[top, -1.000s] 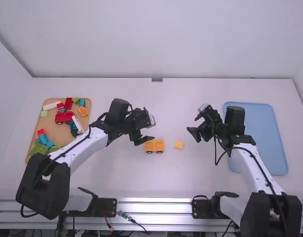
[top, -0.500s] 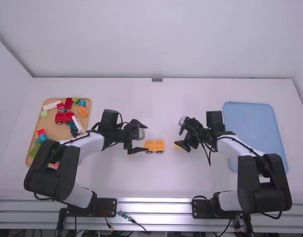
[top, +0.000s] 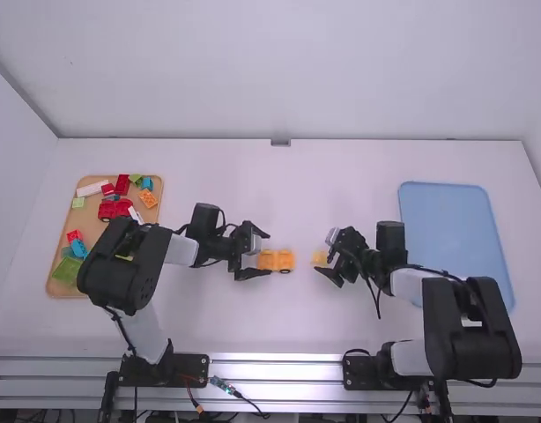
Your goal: Assemble lego blocks to make yellow taxi
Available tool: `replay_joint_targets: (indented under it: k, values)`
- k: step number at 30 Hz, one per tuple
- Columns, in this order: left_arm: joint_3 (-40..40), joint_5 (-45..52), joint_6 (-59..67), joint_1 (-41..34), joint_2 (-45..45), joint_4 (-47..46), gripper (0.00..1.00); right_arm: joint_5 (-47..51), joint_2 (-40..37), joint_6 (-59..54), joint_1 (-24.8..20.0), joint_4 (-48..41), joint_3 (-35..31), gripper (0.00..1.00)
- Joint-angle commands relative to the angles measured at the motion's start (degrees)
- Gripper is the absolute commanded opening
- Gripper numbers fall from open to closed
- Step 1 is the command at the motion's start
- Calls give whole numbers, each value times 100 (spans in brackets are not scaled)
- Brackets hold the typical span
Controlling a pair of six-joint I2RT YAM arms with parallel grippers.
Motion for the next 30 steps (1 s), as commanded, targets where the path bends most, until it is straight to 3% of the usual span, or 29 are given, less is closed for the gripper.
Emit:
replay_joint_targets:
  k: [1, 6, 13, 17, 21, 24, 30]
  values:
    - [-55, 116, -463, 2, 11, 98, 99, -98, 223, 94, 52, 229, -114, 99]
    - [-55, 238, -457, 0, 11, 28, 99, -356, 1119, 118, -125, 341, 262, 99]
    - [-125, 175, -398, 0, 11, 13, 99, -597, 1593, -199, -251, -24, 660, 99]
    - [-210, 173, -437, 2, 11, 240, 99, -448, 1687, -203, -153, -11, 686, 91]
    - [-308, 170, -459, 2, 11, 442, 99, -103, 1714, -195, 59, -7, 688, 65]
    - [-313, 170, -457, 2, 11, 455, 99, 20, 1714, -199, 133, -7, 688, 59]
    - [-310, 155, -459, 2, 11, 461, 99, 57, 1714, -136, 103, -26, 688, 31]
